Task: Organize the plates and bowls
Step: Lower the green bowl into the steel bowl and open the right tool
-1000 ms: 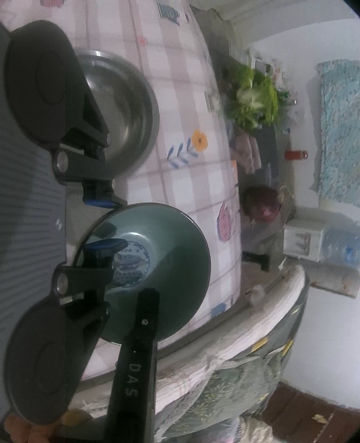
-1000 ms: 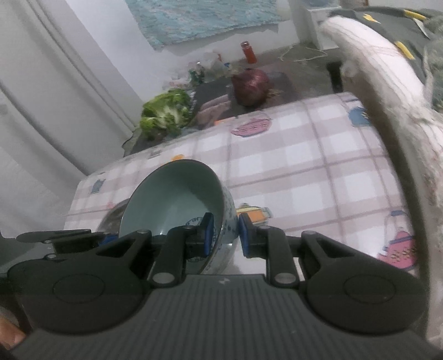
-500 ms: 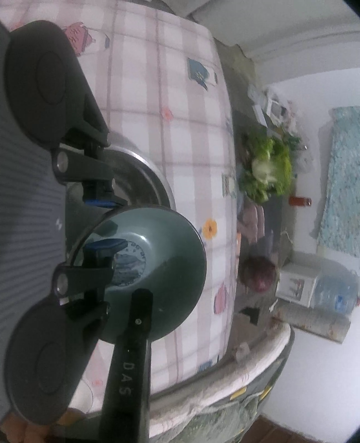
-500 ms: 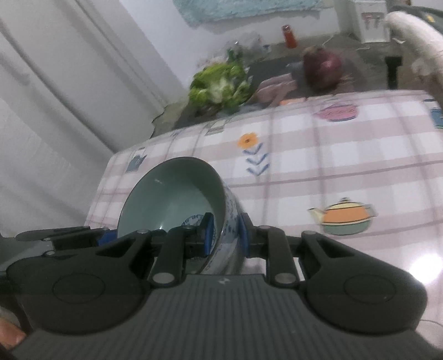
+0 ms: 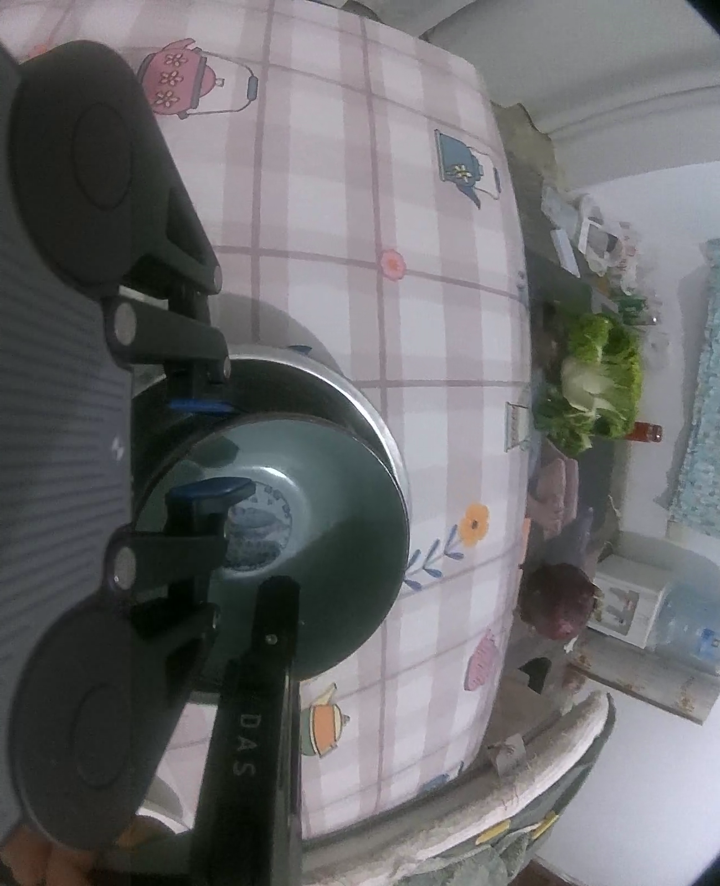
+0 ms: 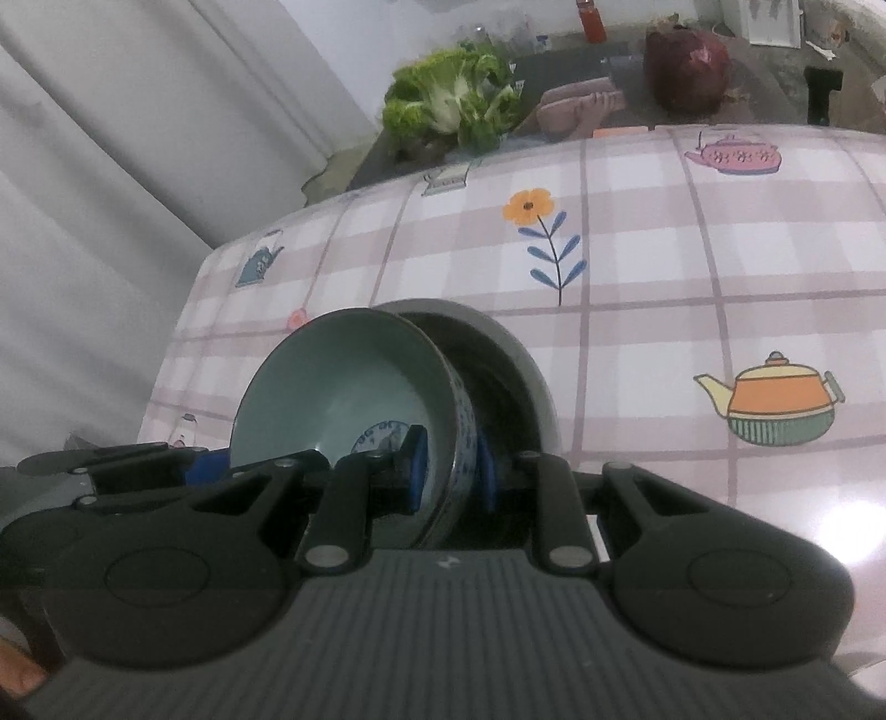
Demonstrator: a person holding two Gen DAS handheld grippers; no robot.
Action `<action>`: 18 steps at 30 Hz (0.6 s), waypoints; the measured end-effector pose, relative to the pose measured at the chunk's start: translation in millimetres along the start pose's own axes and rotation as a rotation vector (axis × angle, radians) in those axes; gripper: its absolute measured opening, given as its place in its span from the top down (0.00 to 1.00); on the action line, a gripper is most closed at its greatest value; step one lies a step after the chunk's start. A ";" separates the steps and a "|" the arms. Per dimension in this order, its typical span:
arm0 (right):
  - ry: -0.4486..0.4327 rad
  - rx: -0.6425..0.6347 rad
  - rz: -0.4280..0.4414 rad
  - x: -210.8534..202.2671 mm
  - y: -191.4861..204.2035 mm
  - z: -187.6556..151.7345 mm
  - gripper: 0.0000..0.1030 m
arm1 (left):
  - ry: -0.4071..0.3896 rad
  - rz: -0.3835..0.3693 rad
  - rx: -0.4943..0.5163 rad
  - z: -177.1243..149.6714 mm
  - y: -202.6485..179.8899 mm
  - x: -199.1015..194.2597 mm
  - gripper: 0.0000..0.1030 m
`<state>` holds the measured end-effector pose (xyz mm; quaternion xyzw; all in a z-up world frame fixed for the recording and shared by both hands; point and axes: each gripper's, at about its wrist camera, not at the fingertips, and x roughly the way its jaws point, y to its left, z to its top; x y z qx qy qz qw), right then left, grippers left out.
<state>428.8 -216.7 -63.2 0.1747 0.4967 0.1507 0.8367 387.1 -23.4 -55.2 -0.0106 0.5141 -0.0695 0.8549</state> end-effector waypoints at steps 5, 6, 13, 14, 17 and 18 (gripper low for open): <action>0.006 -0.005 -0.001 7.9 0.1 -2.9 0.82 | -0.002 0.020 0.013 -2.5 2.4 7.2 0.77; 0.004 -0.011 -0.003 8.4 1.2 -3.0 0.81 | -0.004 0.015 0.017 -2.8 2.7 7.6 0.76; -0.010 -0.075 -0.035 3.7 14.9 -5.8 0.60 | -0.054 0.011 0.044 -5.2 2.1 -11.7 0.64; -0.018 -0.078 -0.038 0.9 16.3 -6.4 0.58 | -0.065 0.012 0.047 -5.3 2.6 -17.1 0.61; -0.052 -0.073 -0.043 -11.3 17.5 -6.6 0.42 | -0.103 0.029 0.036 -6.7 7.0 -35.4 0.44; -0.059 -0.061 -0.033 -15.6 16.4 -6.4 0.39 | -0.116 0.028 0.033 -8.0 9.0 -42.4 0.44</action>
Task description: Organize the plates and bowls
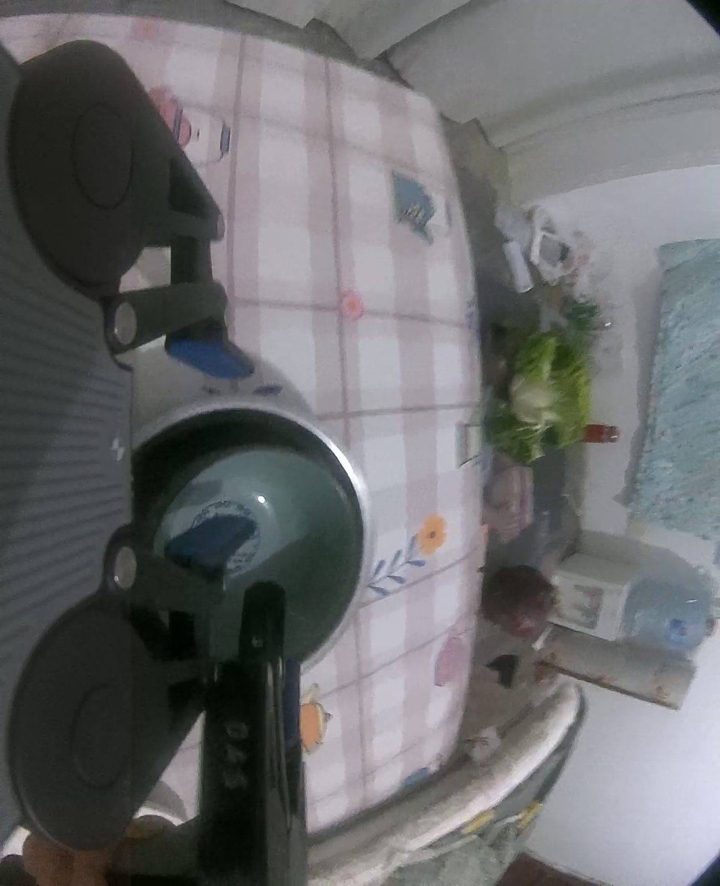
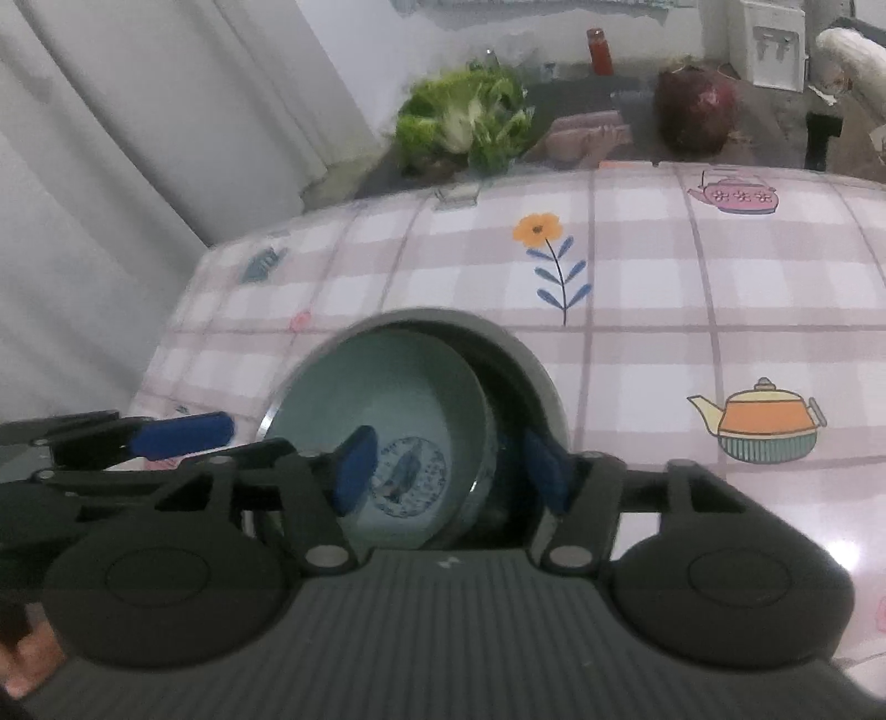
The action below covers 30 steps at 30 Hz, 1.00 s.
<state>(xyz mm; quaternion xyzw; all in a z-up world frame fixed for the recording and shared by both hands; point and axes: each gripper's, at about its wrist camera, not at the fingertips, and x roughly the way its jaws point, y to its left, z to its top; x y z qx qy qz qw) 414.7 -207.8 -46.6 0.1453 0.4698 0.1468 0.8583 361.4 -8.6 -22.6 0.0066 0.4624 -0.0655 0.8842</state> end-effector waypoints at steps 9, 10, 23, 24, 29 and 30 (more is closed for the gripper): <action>-0.130 0.051 0.056 -86.3 5.5 -35.6 0.37 | -0.132 0.005 -0.004 -46.2 26.8 -91.0 0.10; -0.145 0.054 0.066 -97.4 7.5 -44.0 0.37 | -0.144 0.017 -0.011 -54.5 31.0 -100.9 0.10; -0.113 0.169 0.287 -163.1 61.6 -215.2 0.35 | -0.174 0.082 -0.248 -211.2 104.0 -187.4 0.06; -0.100 0.175 0.306 -161.7 67.1 -227.5 0.35 | -0.171 0.081 -0.261 -219.7 108.2 -189.4 0.06; -0.013 0.188 0.337 -141.3 89.5 -267.8 0.35 | -0.166 0.065 -0.314 -257.1 117.1 -194.0 0.06; 0.000 0.195 0.329 -135.7 91.0 -273.2 0.35 | -0.168 0.069 -0.309 -262.8 115.8 -193.9 0.06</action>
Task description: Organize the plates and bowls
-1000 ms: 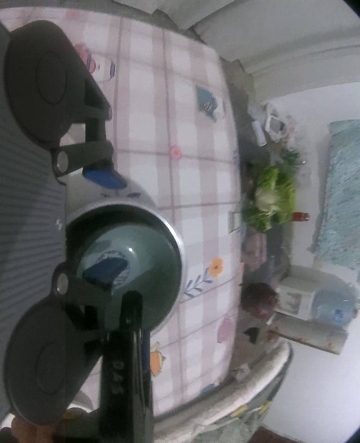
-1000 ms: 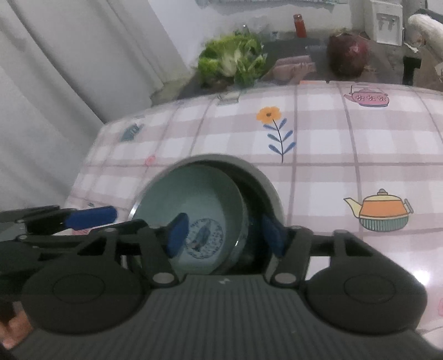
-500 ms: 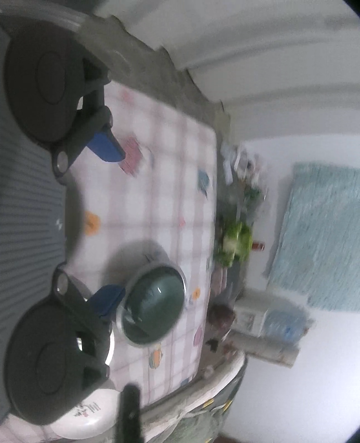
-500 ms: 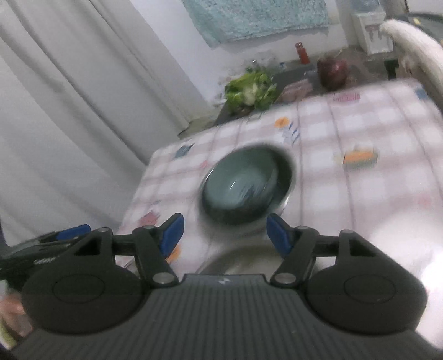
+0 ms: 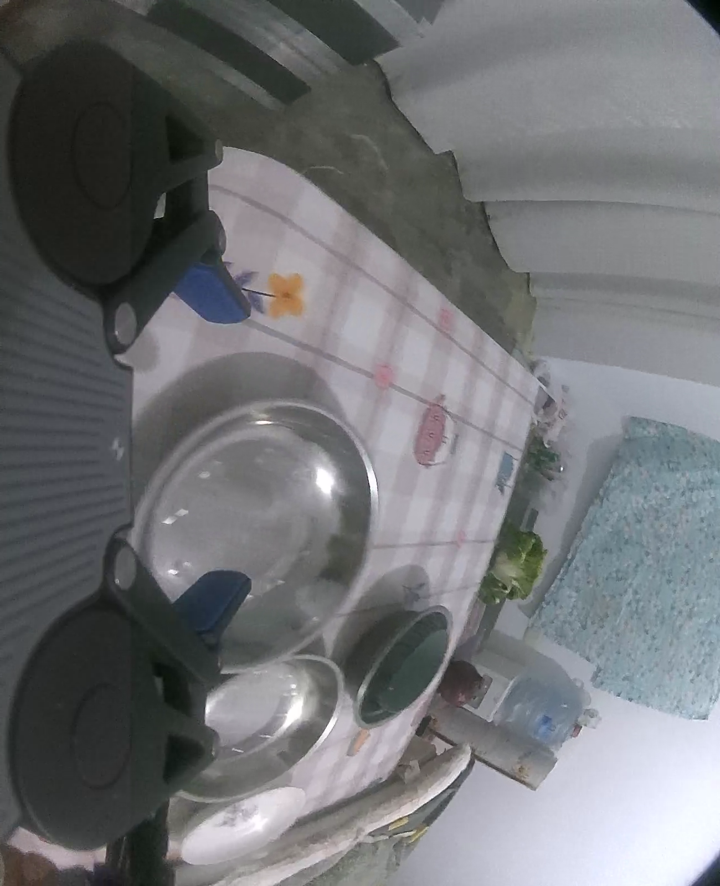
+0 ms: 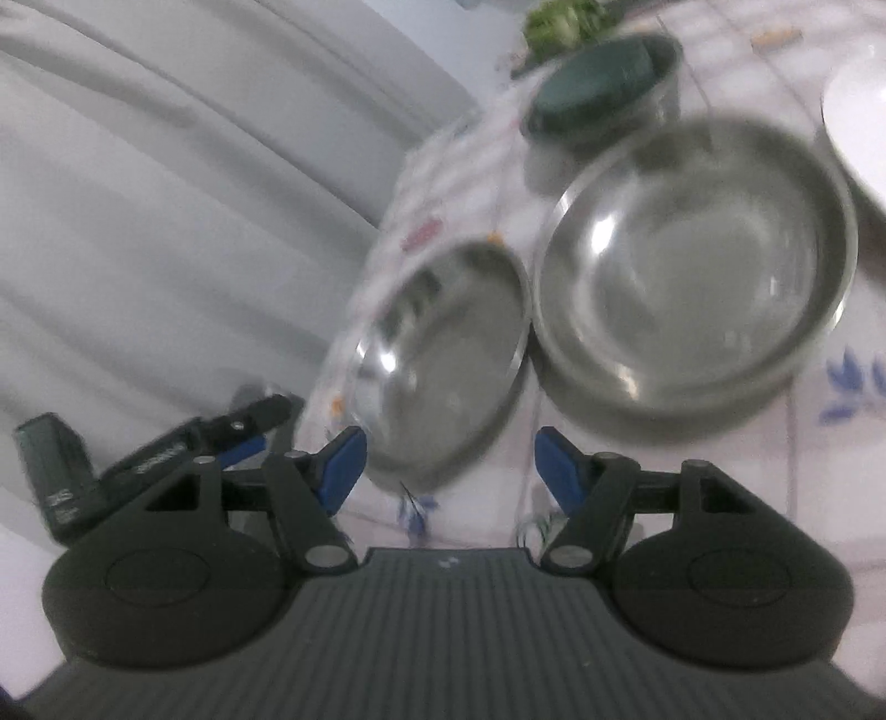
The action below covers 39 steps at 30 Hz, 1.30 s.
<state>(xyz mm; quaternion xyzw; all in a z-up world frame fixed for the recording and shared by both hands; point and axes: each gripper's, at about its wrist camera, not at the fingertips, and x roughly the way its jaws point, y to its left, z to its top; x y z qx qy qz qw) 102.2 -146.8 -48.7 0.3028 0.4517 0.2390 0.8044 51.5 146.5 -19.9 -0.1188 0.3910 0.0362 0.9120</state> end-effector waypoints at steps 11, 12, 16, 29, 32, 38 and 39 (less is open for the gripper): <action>-0.057 0.068 -0.070 50.9 -17.2 -16.0 0.49 | -0.051 0.058 0.108 -30.6 -13.0 32.7 0.21; -0.068 0.071 -0.070 52.7 -18.0 -14.7 0.52 | -0.039 0.058 0.107 -28.9 -11.7 40.2 0.30; -0.106 0.070 -0.080 59.0 -20.8 -8.7 0.58 | -0.004 0.092 0.107 -24.9 -6.7 64.6 0.40; -0.176 -0.073 -0.154 73.4 0.6 -2.4 0.88 | 0.019 0.120 0.158 -24.5 -14.1 69.9 0.80; -0.171 -0.092 -0.161 70.5 0.7 -4.1 0.88 | 0.040 0.098 0.136 -27.2 -13.0 65.0 0.80; -0.130 -0.107 -0.151 46.1 -3.3 -19.5 0.88 | 0.100 0.053 0.136 -44.9 -17.8 43.6 0.79; -0.121 -0.107 -0.149 41.1 -4.8 -23.7 0.88 | 0.111 0.043 0.133 -49.2 -18.7 39.3 0.79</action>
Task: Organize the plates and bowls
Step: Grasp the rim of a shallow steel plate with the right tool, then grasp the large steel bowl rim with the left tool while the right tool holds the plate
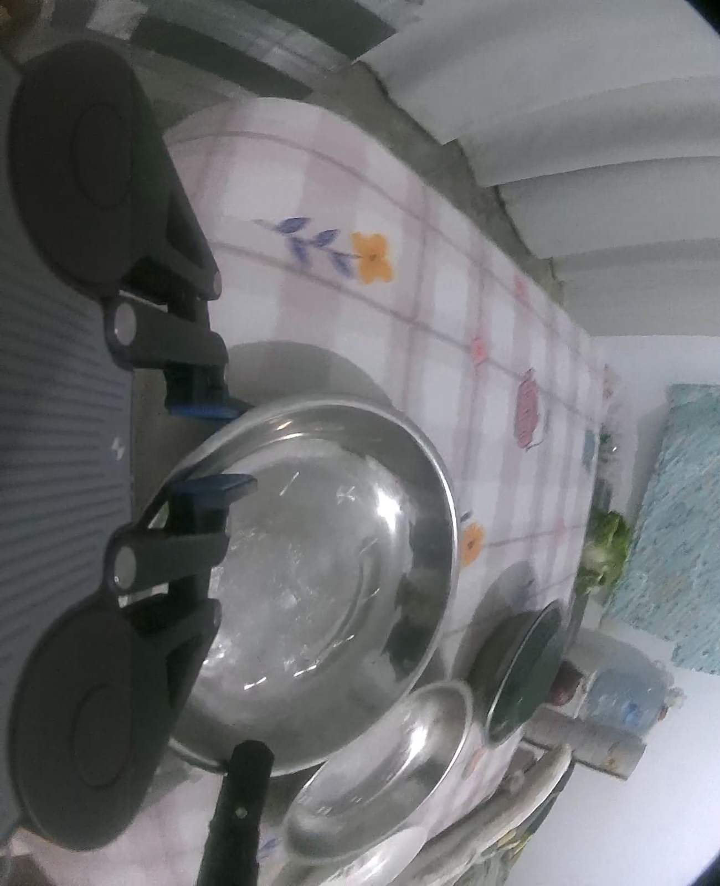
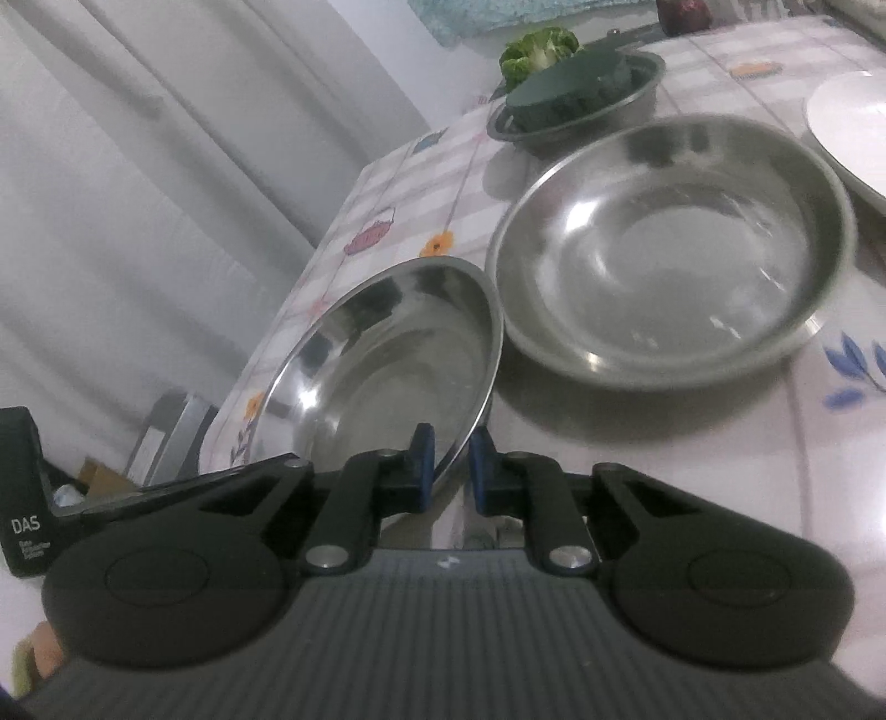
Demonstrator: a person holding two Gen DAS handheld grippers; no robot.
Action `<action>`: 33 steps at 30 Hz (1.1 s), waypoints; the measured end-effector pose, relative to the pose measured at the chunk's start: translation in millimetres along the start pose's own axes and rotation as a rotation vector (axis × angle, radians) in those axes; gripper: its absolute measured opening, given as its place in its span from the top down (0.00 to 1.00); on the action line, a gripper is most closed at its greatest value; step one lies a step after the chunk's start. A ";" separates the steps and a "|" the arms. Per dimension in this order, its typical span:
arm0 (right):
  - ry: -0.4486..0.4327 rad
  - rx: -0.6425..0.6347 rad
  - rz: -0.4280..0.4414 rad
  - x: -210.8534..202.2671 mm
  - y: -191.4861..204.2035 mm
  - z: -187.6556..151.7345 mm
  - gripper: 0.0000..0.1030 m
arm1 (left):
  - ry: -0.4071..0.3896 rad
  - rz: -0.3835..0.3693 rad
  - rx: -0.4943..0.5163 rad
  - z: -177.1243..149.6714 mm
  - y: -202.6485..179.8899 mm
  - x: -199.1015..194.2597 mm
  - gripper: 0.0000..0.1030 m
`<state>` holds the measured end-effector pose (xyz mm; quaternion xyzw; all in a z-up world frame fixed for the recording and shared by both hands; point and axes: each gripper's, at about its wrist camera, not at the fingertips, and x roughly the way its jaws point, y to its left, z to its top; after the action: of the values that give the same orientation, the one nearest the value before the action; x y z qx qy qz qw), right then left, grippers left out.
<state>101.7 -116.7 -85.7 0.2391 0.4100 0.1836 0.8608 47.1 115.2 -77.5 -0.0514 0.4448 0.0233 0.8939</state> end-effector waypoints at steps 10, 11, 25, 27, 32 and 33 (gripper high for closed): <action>0.036 -0.009 -0.002 -28.8 -8.5 -24.3 0.86 | 0.020 -0.061 0.010 -32.6 -8.6 -29.8 0.71; 0.028 -0.015 -0.007 -29.2 -8.2 -23.9 0.86 | 0.010 -0.051 0.017 -31.9 -8.5 -30.2 0.65; -0.026 -0.021 -0.069 -8.0 -12.8 -11.8 0.85 | -0.032 -0.007 0.068 -7.4 -5.5 2.5 0.50; -0.025 -0.021 -0.071 -4.0 -12.3 -11.8 0.86 | -0.036 -0.008 0.068 -6.6 -5.6 4.4 0.51; -0.027 -0.033 -0.064 1.3 -8.4 -12.3 0.88 | -0.042 -0.016 0.059 -6.3 -6.4 4.5 0.64; -0.028 -0.039 -0.065 1.0 -6.5 -12.8 0.88 | -0.041 -0.015 0.049 -6.2 -5.9 3.9 0.65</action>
<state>93.0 -118.1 -97.0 0.2113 0.4018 0.1599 0.8766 45.0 108.6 -84.0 -0.0324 0.4262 0.0067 0.9040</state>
